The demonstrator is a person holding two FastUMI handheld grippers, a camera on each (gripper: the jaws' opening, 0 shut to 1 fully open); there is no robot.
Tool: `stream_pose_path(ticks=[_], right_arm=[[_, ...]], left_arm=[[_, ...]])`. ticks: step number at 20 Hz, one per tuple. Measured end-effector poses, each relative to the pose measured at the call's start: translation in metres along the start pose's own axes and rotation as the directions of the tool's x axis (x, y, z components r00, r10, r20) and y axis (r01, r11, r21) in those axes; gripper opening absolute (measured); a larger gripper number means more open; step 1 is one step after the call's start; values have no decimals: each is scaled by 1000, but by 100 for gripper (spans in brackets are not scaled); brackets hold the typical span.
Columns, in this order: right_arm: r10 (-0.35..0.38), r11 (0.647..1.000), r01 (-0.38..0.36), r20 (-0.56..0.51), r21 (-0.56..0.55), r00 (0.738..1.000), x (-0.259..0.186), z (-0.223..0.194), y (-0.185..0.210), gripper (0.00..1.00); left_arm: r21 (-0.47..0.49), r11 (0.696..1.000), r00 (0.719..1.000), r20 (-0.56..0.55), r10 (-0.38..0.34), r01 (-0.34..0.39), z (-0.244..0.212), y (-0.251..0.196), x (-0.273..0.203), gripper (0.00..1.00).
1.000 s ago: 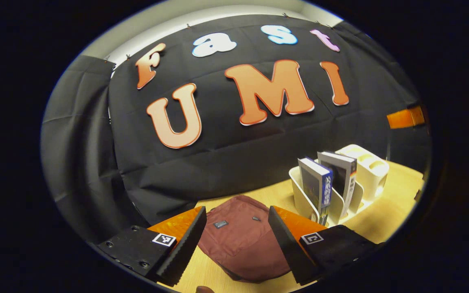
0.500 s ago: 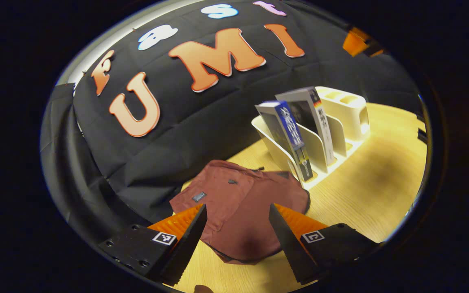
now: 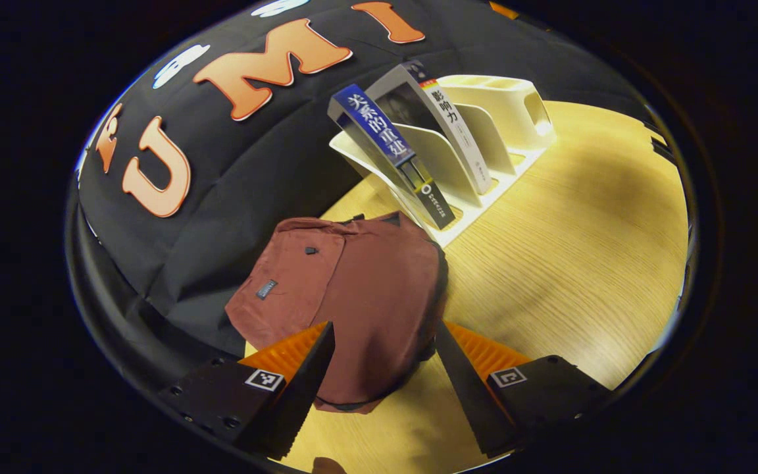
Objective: Open the schoolbag, grab two books from the bookshelf and put them into the schoolbag.
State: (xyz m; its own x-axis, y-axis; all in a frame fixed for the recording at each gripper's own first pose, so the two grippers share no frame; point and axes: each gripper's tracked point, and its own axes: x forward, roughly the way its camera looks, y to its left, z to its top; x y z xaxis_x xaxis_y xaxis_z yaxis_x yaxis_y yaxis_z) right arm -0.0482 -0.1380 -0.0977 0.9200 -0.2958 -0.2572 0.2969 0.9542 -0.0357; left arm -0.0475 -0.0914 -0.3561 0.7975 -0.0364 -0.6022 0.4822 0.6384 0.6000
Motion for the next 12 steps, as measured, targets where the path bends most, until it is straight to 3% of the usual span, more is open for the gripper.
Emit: stream_pose_path(ticks=[7, 12], right_arm=[[-38, 999, 39, -46, 38, 998, -3, -15, -20, 97], [-33, 999, 34, -33, 30, 999, 0, -5, -15, 96]], left_arm=[[26, 1000, 998, -70, -1, 3, -11, 3, 37, 98], [10, 1000, 996, -82, -17, 18, -6, 14, 35, 98]])
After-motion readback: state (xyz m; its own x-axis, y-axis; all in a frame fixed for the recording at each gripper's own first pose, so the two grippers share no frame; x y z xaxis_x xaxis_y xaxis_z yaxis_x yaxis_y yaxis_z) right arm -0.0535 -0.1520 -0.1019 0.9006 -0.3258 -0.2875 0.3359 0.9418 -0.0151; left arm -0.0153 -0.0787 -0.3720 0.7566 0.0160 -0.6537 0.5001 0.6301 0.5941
